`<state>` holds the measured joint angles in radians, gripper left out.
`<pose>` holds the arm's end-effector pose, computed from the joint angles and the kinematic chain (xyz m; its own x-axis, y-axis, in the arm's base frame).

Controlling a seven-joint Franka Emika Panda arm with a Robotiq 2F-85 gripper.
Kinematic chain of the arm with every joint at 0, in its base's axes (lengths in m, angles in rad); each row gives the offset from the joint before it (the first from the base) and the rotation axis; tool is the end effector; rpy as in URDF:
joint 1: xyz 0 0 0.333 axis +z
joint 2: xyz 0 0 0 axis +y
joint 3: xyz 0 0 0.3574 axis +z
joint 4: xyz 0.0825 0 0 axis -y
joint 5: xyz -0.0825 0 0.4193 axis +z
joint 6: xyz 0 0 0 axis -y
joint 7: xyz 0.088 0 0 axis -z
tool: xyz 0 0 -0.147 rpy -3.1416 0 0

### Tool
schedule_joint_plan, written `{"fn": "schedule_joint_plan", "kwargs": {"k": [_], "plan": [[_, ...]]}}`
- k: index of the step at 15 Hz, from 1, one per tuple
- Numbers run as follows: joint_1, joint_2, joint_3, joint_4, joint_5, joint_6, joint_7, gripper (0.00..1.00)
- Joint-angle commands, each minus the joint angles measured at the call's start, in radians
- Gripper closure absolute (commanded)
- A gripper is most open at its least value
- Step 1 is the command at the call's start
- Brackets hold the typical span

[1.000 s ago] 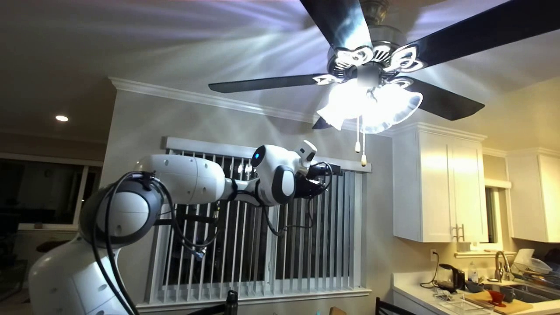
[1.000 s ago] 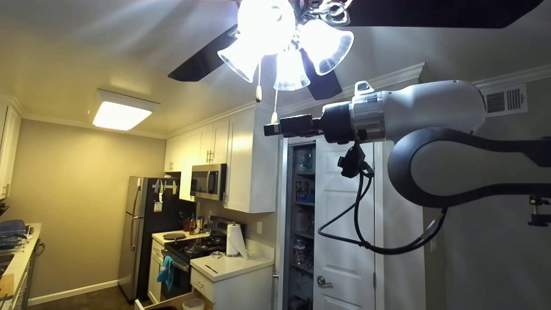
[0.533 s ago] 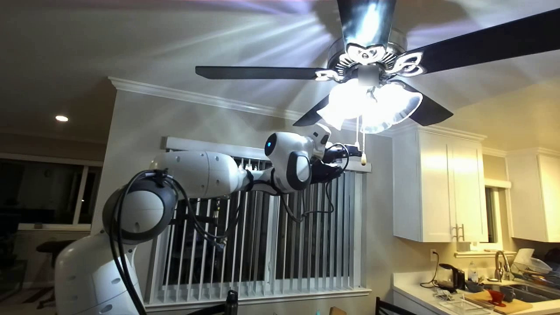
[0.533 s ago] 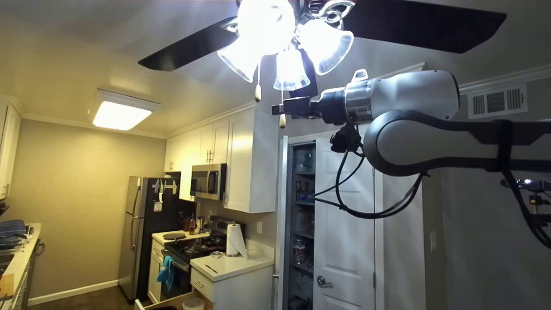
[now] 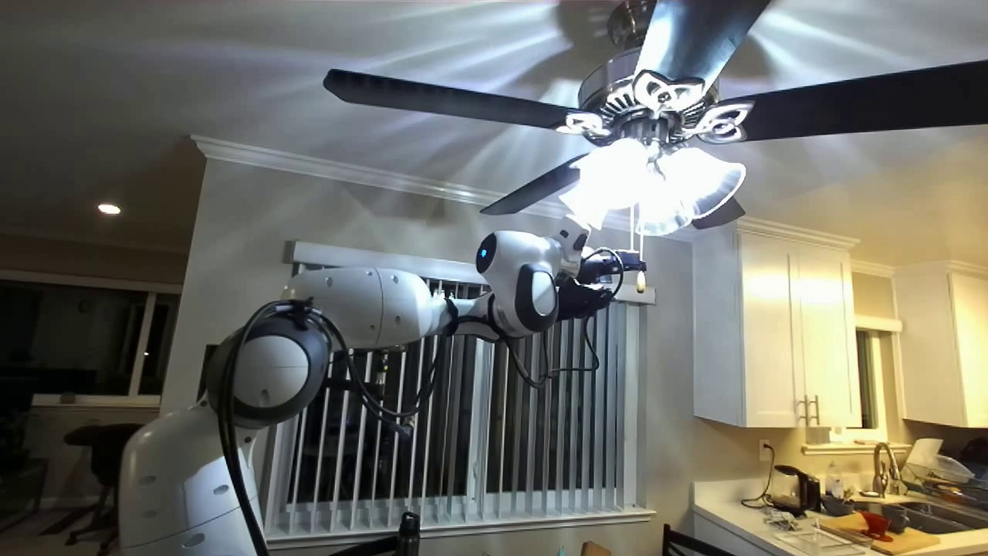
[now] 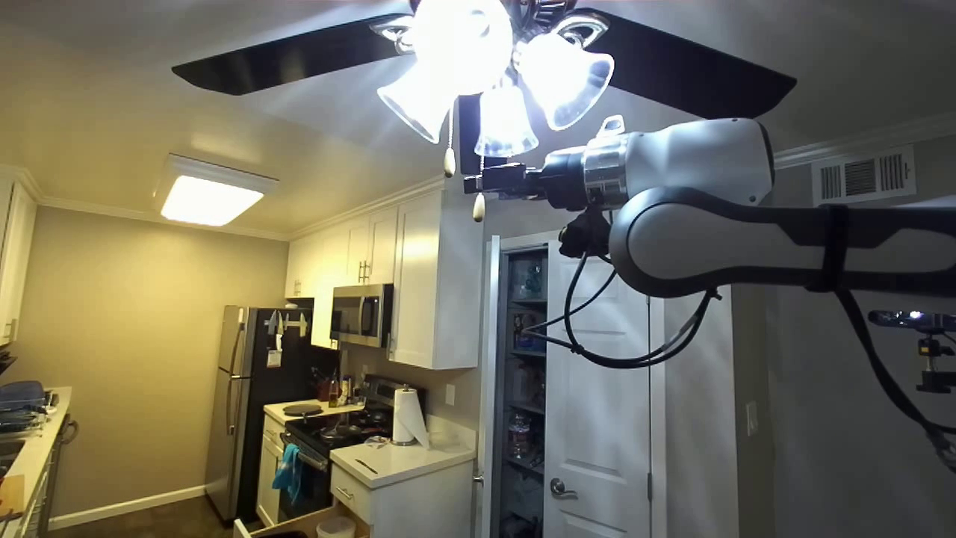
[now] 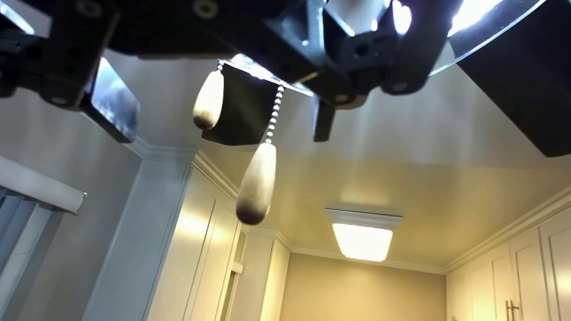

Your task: Turn off the light

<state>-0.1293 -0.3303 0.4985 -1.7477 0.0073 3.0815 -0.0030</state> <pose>0.4627 0.2640 0.9183 -0.1033 0.1228 0.9870 0.3361 -0.9297 0.1509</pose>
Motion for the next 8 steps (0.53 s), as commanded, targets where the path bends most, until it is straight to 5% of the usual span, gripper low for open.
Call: {"fn": "schedule_joint_plan", "kwargs": {"k": [1, 8], "plan": [[-0.040, 0.021, 0.032, 0.039, -0.015, -0.024, 0.019, 0.27], [-0.045, 0.029, 0.033, 0.053, -0.005, -0.032, 0.016, 0.73]]}}
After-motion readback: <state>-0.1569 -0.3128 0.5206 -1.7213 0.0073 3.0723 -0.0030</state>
